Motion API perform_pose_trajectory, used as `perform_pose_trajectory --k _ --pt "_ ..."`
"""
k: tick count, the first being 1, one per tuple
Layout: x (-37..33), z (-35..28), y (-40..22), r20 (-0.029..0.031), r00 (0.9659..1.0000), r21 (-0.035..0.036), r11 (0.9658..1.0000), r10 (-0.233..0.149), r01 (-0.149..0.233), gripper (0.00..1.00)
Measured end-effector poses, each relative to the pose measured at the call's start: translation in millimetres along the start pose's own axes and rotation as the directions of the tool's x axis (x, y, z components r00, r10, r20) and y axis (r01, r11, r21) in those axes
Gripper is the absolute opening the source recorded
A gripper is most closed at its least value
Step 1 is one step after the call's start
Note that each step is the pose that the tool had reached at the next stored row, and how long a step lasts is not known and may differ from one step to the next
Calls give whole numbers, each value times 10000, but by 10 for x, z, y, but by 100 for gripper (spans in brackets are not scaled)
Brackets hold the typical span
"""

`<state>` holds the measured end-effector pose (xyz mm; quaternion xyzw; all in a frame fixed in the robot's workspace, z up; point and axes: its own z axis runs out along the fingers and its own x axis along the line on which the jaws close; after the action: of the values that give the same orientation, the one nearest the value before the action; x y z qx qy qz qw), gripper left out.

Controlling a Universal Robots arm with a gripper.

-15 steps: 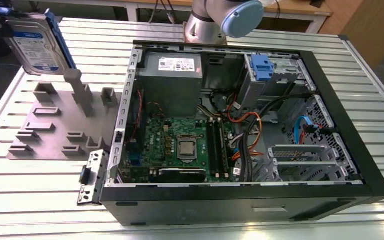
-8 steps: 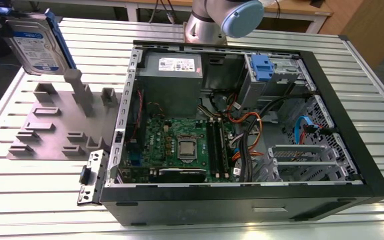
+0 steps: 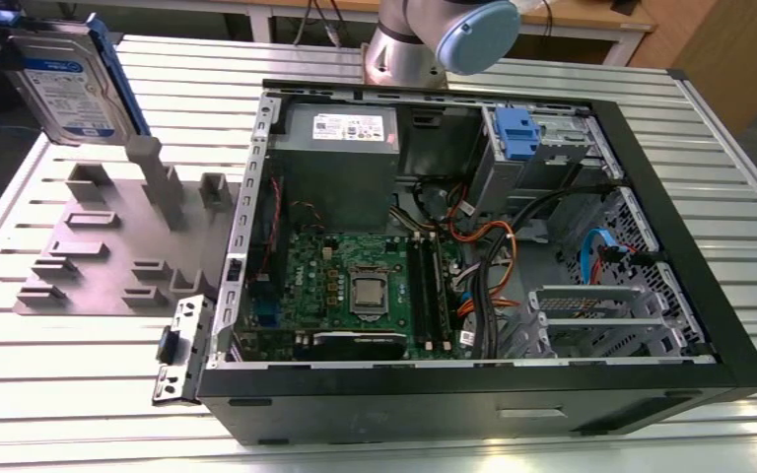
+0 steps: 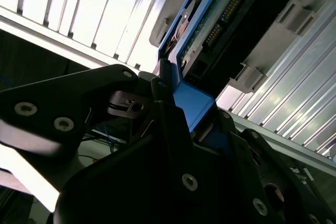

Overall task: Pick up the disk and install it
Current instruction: 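Pick up the disk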

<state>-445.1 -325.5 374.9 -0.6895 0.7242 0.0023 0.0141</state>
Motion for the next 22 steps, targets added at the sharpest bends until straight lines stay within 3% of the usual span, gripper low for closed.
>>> perform_pose_trajectory --k 22 --pt "-4 -168 -3 0 10000 1 10000 0 0 37"
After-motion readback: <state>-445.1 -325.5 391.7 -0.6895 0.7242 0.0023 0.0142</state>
